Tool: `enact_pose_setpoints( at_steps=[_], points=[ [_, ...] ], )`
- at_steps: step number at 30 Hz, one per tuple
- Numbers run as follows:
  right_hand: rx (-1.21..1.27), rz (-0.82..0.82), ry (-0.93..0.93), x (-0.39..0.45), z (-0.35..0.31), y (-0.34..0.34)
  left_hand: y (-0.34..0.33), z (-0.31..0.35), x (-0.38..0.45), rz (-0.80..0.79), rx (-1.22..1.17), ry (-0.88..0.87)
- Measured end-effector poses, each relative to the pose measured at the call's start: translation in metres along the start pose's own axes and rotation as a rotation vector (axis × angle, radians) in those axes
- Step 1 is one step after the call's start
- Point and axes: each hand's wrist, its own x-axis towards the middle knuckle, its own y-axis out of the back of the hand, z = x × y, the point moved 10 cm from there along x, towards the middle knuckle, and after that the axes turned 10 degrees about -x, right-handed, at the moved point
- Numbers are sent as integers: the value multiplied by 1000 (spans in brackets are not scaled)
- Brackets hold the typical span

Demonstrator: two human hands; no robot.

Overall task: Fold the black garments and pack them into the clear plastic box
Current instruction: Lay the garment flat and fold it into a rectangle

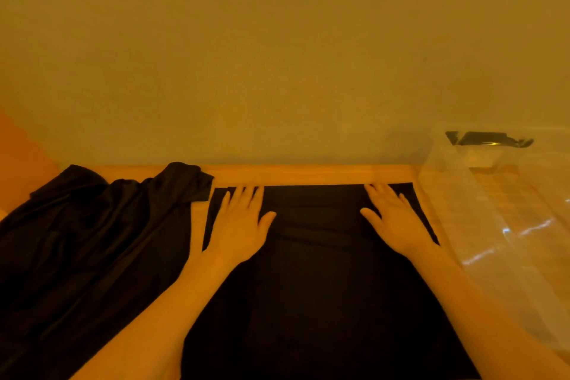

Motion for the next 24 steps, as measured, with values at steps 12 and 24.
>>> enact_pose_setpoints(
  at_steps=[12, 24],
  points=[
    [-27, 59, -32, -19, -16, 13, 1, 1, -20, -48, 49, -14],
    [-10, -80, 251, -117, -36, -9, -14, 9, -110, -90, 35, -80]
  ],
)
